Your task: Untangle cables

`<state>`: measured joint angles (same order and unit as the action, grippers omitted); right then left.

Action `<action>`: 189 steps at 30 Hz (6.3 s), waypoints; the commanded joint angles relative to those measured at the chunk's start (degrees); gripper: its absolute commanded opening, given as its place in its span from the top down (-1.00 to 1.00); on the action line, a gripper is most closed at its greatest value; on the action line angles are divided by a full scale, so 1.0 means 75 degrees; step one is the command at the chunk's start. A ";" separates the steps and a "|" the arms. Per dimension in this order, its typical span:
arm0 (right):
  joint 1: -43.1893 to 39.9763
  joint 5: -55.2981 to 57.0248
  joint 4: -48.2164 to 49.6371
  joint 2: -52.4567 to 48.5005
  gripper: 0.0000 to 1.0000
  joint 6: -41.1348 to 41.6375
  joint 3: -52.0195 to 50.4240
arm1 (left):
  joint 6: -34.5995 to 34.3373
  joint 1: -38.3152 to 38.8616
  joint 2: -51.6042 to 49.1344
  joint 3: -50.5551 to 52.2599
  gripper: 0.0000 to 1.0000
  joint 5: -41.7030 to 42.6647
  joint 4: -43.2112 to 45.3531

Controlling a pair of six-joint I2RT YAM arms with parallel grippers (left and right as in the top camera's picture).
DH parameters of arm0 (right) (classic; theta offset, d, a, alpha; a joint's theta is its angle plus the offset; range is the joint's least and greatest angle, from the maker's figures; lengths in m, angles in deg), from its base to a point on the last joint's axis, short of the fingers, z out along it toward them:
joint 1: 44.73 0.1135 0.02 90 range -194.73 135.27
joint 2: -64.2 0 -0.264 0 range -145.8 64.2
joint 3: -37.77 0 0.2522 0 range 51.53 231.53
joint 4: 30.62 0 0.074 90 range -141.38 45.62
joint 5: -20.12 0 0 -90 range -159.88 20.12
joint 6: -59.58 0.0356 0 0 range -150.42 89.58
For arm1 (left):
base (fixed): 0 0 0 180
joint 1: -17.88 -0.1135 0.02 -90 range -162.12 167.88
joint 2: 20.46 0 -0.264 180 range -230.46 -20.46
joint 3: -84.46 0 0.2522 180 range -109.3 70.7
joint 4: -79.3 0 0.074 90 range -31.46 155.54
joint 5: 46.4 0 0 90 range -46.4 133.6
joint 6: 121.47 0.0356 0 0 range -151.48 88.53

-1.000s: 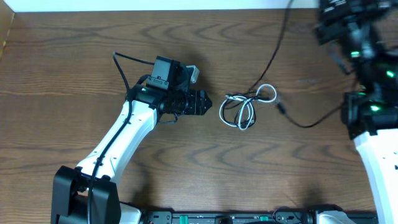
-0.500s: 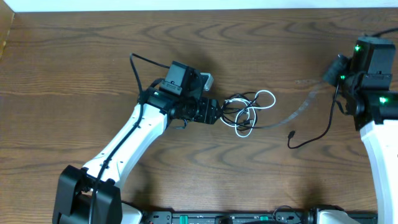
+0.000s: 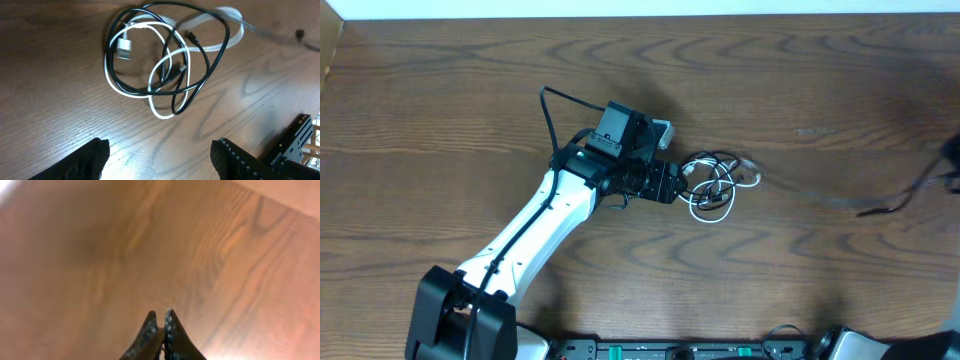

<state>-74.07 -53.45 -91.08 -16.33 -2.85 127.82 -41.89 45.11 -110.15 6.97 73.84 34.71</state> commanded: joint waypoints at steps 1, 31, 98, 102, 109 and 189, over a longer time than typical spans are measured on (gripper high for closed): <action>-0.0997 -0.1941 0.0169 0.0093 0.98 0.0157 0.1332 | 0.0128 0.0017 -0.0026 -0.0035 -0.40 -0.0009 -0.0041; -0.0557 0.0079 -0.2285 -0.2232 -0.99 -0.0490 0.0516 | 0.0128 0.0017 -0.0026 -0.0032 -0.47 0.0335 -0.0358; 0.2407 -0.4922 -0.1247 -0.2952 -0.80 -0.1419 0.0758 | 0.0096 0.0012 -0.0026 -0.0035 -0.47 -0.0560 -0.0568; 0.3555 -0.4672 0.0428 -0.2978 -0.72 -0.0796 0.0294 | 0.0093 0.0012 -0.0026 -0.0035 -0.47 -0.0557 -0.0574; 0.5298 -0.2393 0.1629 -0.3576 -0.48 0.0697 -0.0082 | 0.0096 0.0012 -0.0026 -0.0035 -0.47 -0.0557 -0.0632; 0.4529 -0.4406 0.0262 -0.1649 -0.10 -0.2716 -0.2317 | 0.0388 0.0157 -0.0070 -0.0032 -0.78 -0.0239 0.0833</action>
<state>-41.40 -86.83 -92.67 -28.77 -22.46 113.31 -41.41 45.41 -110.15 7.02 70.95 39.19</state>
